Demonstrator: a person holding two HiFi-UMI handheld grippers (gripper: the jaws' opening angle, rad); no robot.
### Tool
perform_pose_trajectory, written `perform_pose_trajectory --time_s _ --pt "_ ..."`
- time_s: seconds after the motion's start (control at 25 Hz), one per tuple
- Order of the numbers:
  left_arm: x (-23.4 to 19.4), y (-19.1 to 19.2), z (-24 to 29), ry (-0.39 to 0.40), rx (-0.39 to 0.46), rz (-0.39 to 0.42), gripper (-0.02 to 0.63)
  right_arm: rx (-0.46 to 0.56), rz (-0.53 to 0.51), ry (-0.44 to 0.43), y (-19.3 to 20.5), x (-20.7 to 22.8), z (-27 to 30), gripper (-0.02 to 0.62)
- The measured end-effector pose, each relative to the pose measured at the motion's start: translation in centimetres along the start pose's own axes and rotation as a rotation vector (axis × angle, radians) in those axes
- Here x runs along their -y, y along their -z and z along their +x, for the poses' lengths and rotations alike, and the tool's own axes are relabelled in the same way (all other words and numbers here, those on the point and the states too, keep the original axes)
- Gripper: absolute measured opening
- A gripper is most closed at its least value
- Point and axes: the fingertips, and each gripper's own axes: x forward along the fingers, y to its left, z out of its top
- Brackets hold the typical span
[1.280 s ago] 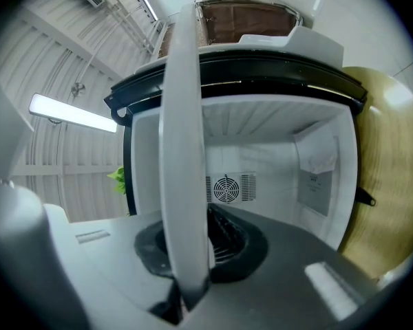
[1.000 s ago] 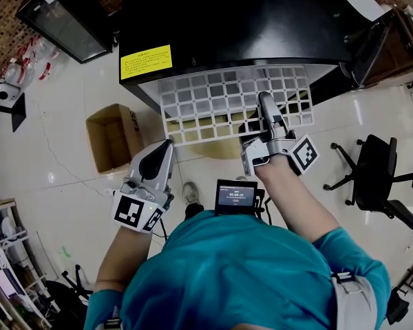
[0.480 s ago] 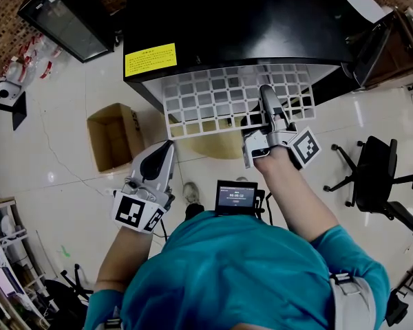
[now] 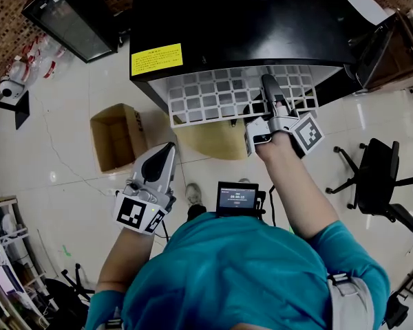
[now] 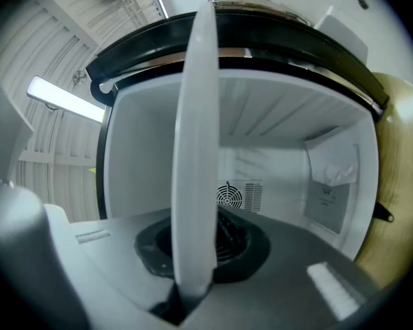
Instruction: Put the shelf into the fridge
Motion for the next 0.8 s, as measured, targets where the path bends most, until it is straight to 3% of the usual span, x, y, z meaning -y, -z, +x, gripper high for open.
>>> perform_pose_trajectory --time_s 0.8 --pt "-1.4 0.1 -0.6 -0.014 -0.007 -0.003 -0.003 0.036 0.029 -0.006 -0.8 -0.1 6.3 0.074"
